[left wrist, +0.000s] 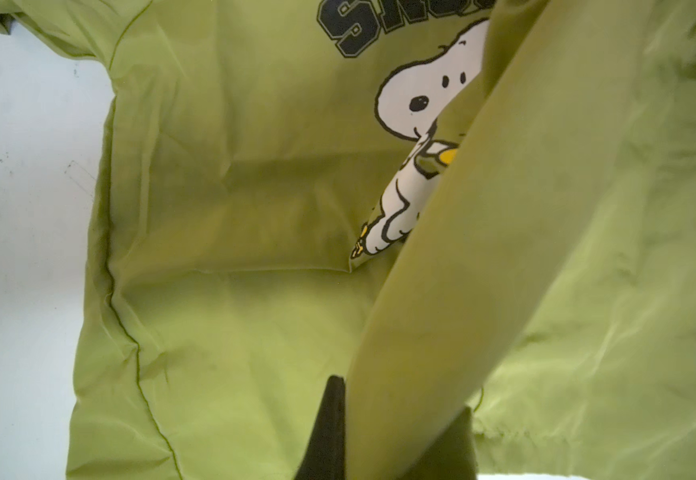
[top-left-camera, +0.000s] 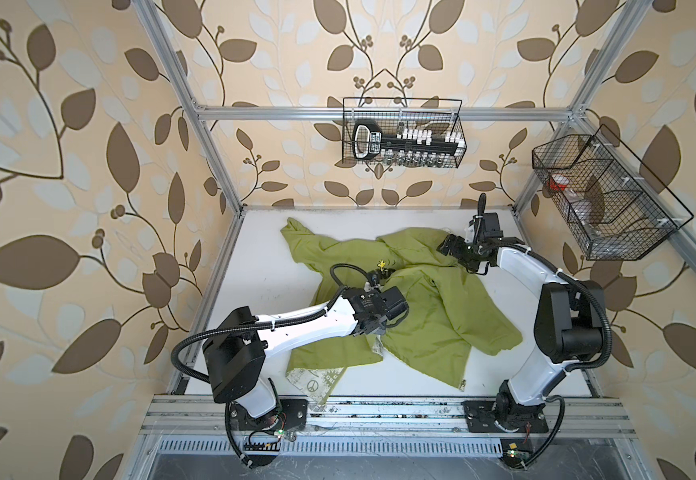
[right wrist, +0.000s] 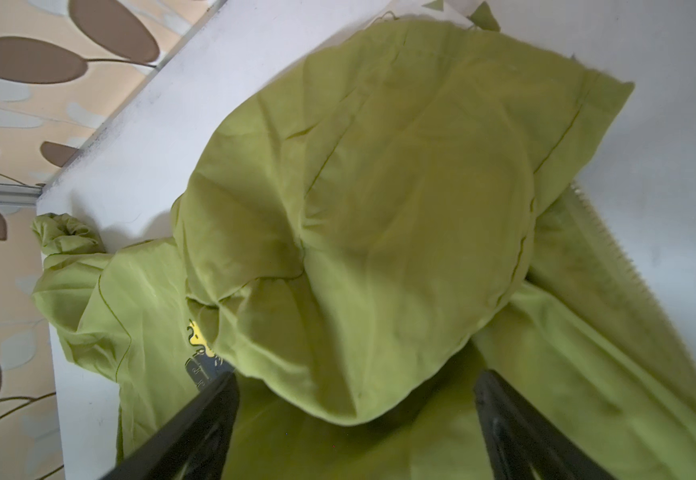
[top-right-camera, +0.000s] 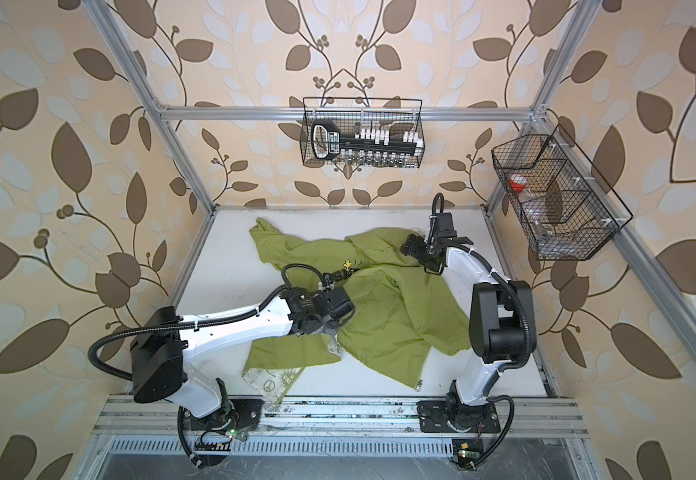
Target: Zip up the jacket
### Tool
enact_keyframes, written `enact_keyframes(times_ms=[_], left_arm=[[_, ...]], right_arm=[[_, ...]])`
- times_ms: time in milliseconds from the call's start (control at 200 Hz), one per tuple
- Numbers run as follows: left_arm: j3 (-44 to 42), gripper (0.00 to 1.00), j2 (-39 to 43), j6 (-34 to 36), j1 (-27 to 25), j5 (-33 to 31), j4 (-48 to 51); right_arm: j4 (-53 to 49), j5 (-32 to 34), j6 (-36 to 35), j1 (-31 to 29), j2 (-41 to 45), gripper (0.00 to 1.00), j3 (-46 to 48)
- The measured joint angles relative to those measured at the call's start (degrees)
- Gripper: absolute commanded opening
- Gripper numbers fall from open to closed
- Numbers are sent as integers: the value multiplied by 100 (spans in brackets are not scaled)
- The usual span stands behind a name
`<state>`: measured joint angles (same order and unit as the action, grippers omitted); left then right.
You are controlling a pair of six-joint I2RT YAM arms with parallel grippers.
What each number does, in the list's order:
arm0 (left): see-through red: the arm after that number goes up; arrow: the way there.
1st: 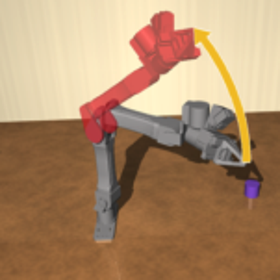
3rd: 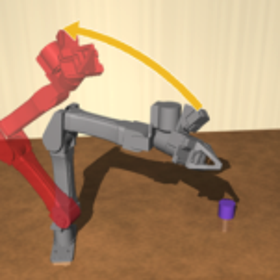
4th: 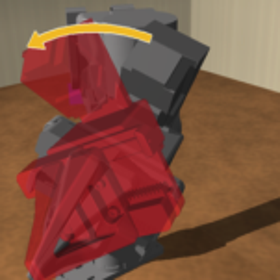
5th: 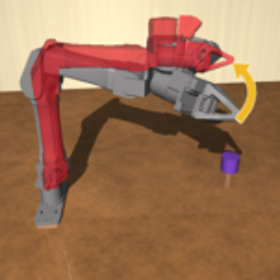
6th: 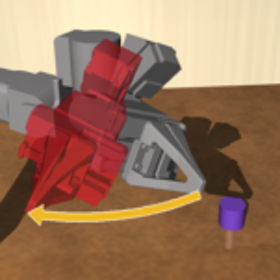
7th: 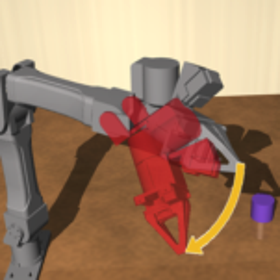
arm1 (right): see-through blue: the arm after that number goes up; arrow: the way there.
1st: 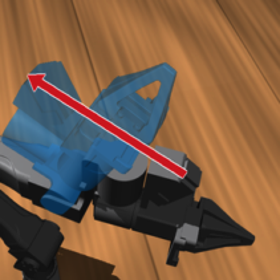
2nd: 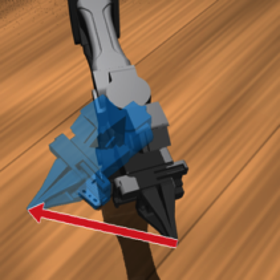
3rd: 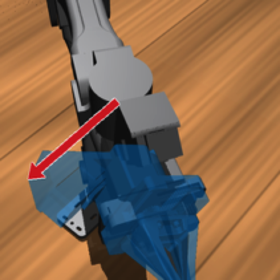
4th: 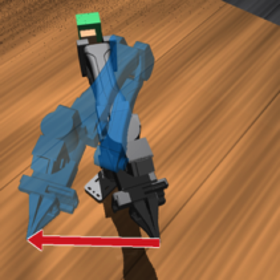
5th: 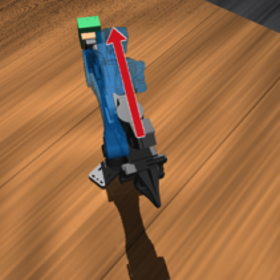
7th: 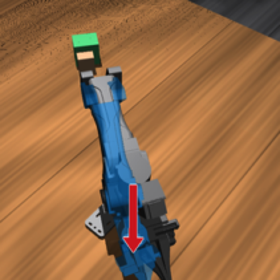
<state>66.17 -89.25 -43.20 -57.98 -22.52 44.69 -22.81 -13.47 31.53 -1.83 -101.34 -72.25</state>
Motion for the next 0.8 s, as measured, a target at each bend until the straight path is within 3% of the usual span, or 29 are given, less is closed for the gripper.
enact_keyframes(times_ms=[290,370,410,525,625,720,800], left_arm=[[-212,0,101,-48,63,138,-127],[-212,0,101,-48,63,151,-146],[-212,0,101,-46,63,153,-146],[-212,0,103,-44,63,151,-144],[-236,0,173,-13,63,153,-153],[-328,0,396,103,63,164,-177],[-380,0,675,262,63,262,-216]], right_arm=[[225,-31,197,120,-501,90,0],[352,-74,282,114,-699,86,-9],[431,-107,343,107,-828,78,-28],[597,-199,485,96,-1178,43,-127],[629,-278,570,85,-1285,21,-271],[682,-407,695,81,-1241,7,-472],[704,-511,758,72,-1051,0,-564]])
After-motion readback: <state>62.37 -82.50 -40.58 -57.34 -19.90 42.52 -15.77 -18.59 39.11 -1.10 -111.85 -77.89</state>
